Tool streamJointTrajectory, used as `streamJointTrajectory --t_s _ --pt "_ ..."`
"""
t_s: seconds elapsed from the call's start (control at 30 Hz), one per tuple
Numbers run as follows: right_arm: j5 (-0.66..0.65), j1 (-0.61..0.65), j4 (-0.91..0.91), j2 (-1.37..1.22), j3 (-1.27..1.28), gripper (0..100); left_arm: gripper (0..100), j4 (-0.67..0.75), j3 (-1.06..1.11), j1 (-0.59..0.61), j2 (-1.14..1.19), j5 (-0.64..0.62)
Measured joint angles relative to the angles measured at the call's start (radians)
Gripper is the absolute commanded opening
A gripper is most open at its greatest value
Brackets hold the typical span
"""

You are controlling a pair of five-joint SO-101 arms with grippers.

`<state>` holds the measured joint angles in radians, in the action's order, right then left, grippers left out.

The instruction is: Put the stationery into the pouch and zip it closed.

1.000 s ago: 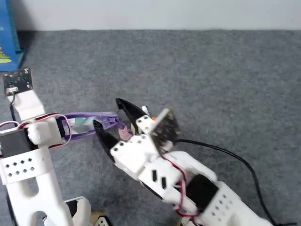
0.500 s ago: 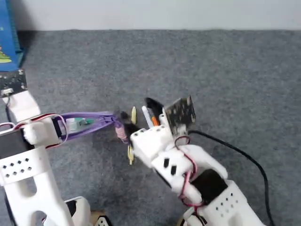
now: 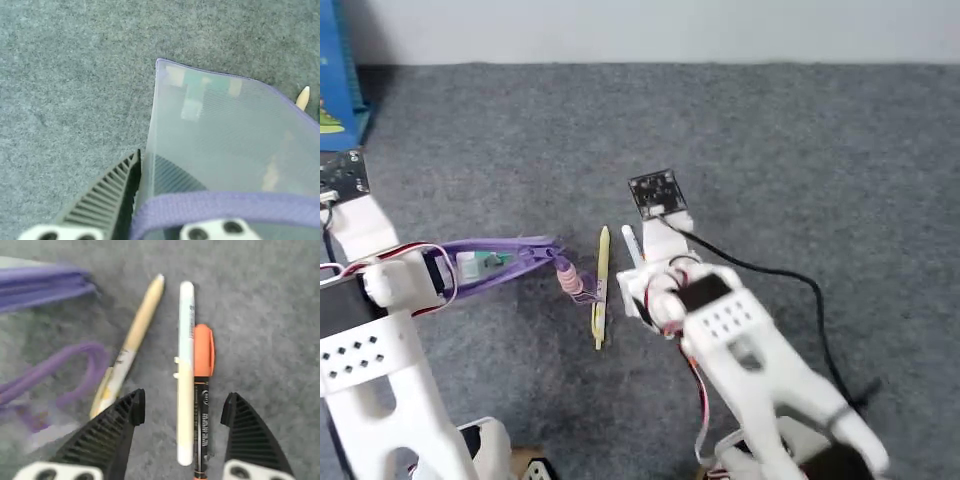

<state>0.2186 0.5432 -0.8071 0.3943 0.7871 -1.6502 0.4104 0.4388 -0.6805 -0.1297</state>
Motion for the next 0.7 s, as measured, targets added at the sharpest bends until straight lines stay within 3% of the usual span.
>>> streamJointTrajectory --t_s 0.33,0.7 --pt "-0.043 -0.155 0.0 -0.505 -0.31 25.1 1 0.0 0.017 0.0 -0.009 0.0" --pt "-0.052 -0.146 0.0 -0.603 -0.43 25.1 1 0.029 0.034 0.003 -0.012 0.003"
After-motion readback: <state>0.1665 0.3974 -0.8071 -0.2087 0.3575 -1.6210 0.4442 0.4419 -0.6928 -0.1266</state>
